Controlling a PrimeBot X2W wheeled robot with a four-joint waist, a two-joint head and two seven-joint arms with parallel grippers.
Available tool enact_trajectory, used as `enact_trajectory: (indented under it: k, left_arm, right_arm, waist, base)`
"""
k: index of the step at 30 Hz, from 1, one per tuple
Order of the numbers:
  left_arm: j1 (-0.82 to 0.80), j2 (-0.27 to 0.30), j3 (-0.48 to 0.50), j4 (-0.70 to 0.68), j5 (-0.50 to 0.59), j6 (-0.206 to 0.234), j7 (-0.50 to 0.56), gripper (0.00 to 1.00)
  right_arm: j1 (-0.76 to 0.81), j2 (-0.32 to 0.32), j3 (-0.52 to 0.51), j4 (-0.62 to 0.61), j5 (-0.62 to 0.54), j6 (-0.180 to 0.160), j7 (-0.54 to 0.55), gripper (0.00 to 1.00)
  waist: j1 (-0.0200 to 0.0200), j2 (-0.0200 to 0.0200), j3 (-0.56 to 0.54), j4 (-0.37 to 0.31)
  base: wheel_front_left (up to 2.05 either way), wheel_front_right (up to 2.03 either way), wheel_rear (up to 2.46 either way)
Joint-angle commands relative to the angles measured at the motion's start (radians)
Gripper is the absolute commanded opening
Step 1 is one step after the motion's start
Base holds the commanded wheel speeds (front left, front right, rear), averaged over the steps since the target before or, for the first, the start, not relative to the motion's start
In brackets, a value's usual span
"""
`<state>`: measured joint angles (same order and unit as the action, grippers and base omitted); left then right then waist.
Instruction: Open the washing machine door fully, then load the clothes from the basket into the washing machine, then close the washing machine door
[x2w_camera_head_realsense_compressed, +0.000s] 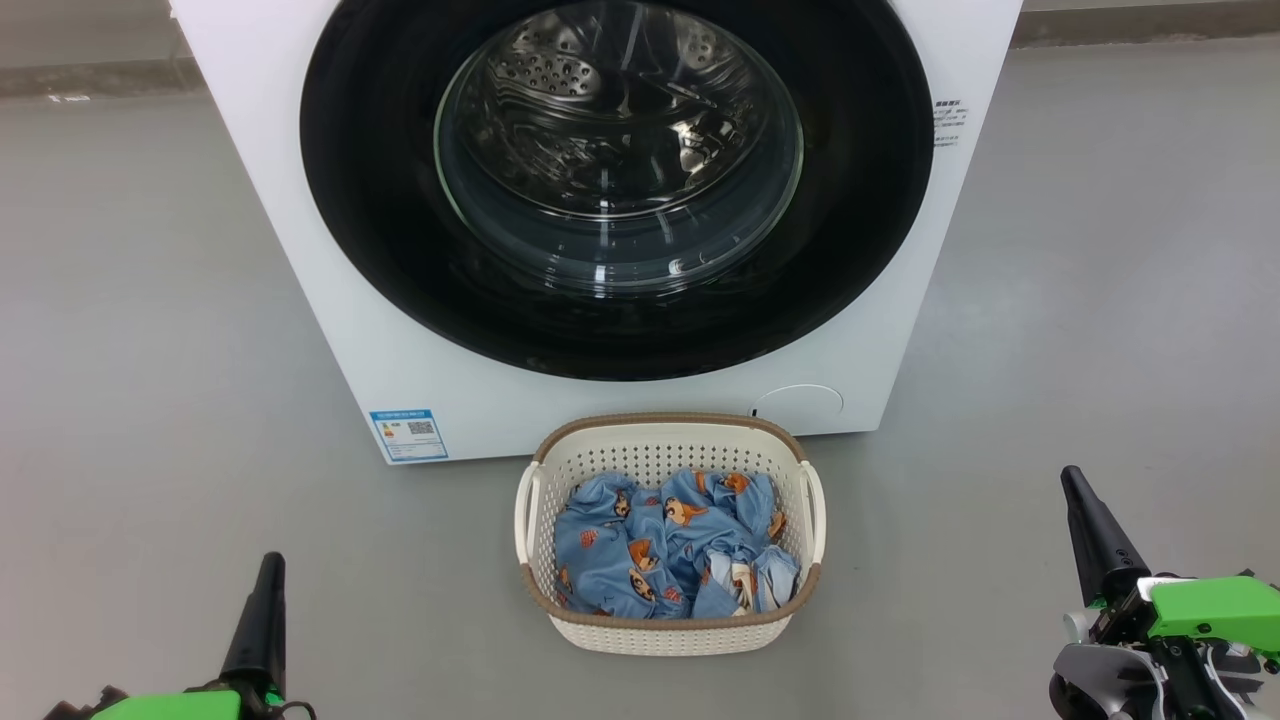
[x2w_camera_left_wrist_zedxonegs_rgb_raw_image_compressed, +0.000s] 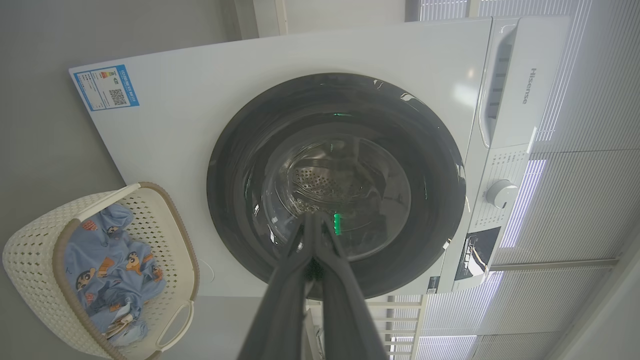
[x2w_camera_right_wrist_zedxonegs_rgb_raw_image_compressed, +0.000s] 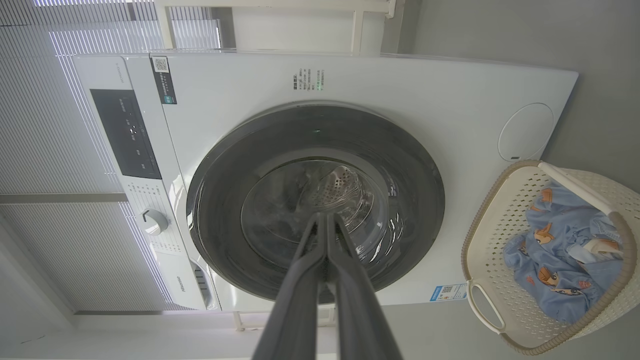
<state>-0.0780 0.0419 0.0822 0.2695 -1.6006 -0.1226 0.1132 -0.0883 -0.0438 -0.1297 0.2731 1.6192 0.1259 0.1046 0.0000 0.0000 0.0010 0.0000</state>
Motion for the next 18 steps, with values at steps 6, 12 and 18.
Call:
enact_trajectory:
  k: [6,12,18]
  left_arm:
    - [-0.036,0.008,0.033,-0.02,-0.007,-0.008,0.001,0.0]
    - [-0.036,0.008,0.033,-0.02,-0.007,-0.008,0.001,0.0]
    - [0.004,-0.003,-0.005,0.023,0.001,0.001,-0.003,1.0]
  right_arm:
    - [-0.025,-0.01,0.02,-0.024,-0.007,0.005,0.005,0.0]
    - [-0.025,-0.01,0.019,-0.024,-0.008,0.005,0.006,0.0]
    - [0.002,0.01,0.002,0.026,0.0,0.0,-0.003,1.0]
  waist:
    - [0.0,0.0,0.0,0.0]
    - [0.0,0.0,0.0,0.0]
    - [0.0,0.0,0.001,0.0]
  base:
    - [0.0,0.0,0.0]
    - [0.0,0.0,0.0]
    - [0.0,0.0,0.0]
